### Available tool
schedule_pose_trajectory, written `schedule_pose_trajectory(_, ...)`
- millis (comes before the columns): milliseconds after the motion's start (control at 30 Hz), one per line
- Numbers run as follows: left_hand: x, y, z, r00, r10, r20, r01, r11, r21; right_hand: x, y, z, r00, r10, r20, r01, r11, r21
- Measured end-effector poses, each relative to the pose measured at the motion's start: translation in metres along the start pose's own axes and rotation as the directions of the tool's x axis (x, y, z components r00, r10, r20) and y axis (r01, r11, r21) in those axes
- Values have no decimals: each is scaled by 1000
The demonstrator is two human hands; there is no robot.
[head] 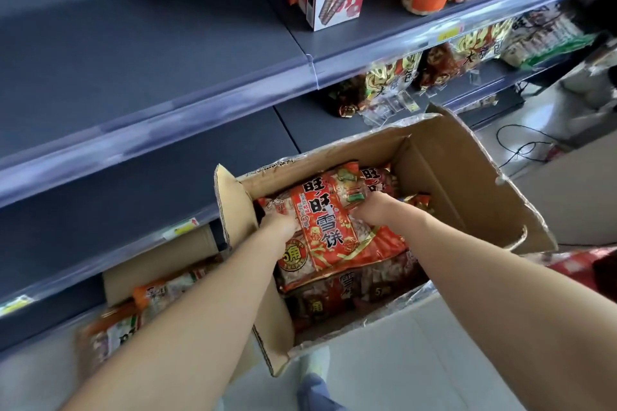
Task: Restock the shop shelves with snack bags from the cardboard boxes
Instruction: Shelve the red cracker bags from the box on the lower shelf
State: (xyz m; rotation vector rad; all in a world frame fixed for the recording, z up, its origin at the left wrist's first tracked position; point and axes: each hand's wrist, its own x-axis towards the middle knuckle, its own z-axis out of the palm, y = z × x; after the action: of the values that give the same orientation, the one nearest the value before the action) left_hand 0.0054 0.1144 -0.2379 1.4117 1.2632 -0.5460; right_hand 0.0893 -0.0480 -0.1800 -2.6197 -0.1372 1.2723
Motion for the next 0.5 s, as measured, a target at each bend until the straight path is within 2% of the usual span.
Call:
schedule_pose_trajectory(67,18,-4,4,1000,-25,-5,25,999,-41,10,0,5,998,7,66,-9,1000,24)
schedule_pose_trajectory(167,26,-7,6,997,-77,11,77,993,-86,22,-1,9,996,-17,85,10,996,87)
schedule_pose_trajectory(367,23,0,11,992,-128,21,130,984,-126,41,6,13,983,170,73,-186,901,392)
schedule_pose_trajectory(500,8,8,16,992,-126,-5,125,987,-103,34,5,5,979,198,55,-201,859,470)
